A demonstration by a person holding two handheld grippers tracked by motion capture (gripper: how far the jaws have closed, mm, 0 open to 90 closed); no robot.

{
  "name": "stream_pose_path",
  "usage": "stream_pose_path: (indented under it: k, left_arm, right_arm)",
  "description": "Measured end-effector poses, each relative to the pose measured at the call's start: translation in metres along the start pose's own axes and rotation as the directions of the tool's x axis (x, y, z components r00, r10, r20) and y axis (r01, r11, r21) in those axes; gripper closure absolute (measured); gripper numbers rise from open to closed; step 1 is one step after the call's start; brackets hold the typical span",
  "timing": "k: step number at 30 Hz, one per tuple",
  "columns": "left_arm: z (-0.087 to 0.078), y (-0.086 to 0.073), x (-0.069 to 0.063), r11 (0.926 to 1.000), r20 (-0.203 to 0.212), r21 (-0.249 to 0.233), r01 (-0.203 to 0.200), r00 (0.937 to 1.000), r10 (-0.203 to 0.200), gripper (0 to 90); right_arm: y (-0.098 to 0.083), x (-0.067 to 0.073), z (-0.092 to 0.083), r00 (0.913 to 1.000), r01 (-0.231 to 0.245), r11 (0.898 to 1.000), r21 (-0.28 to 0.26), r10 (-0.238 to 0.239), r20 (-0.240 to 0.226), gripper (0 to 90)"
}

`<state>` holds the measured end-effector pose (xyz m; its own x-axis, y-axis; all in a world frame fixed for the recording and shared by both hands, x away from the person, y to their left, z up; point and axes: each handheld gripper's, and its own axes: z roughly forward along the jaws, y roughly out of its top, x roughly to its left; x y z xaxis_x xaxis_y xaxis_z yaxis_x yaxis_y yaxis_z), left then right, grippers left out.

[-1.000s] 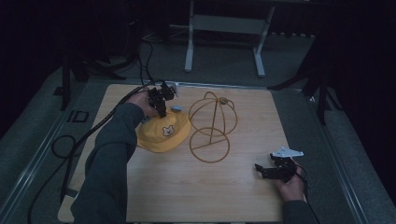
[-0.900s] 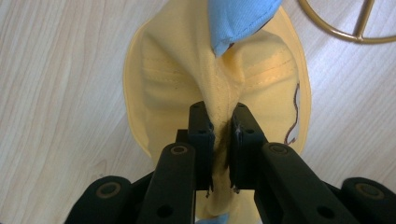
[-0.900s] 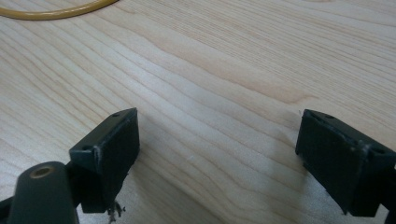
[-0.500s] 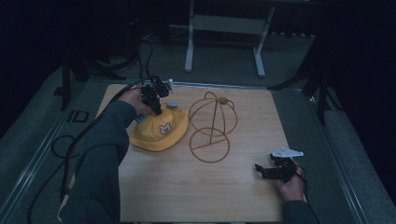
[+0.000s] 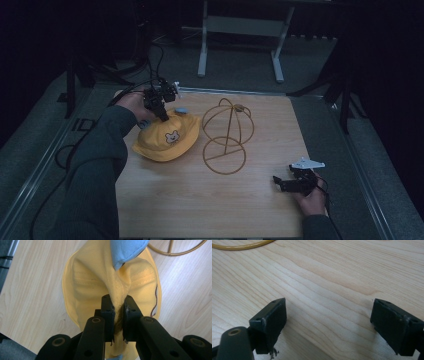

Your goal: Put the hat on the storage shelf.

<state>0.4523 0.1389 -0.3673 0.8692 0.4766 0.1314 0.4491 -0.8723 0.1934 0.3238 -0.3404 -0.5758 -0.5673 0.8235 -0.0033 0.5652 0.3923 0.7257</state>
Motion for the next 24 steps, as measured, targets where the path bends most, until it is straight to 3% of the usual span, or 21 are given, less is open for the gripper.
stream_pose_path:
  k: [6,17,24]
  left_arm:
    - [-0.01,-0.005,-0.006,0.9993,0.018,-0.031,-0.022,0.9996,0.022,81.4]
    - [-0.025,-0.014,-0.011,0.997,0.008,-0.061,-0.047,0.9988,0.048,81.4]
    - [-0.038,-0.02,-0.015,0.9929,0.001,-0.107,-0.053,0.9986,0.053,81.4]
  right_arm:
    - [0.0,0.0,0.0,1.0,0.0,1.0,0.0,0.0,0.0,13.5]
    - [0.0,0.0,0.0,1.0,0.0,1.0,0.0,0.0,0.0,13.5]
    - [0.0,0.0,0.0,1.0,0.0,1.0,0.0,0.0,0.0,13.5]
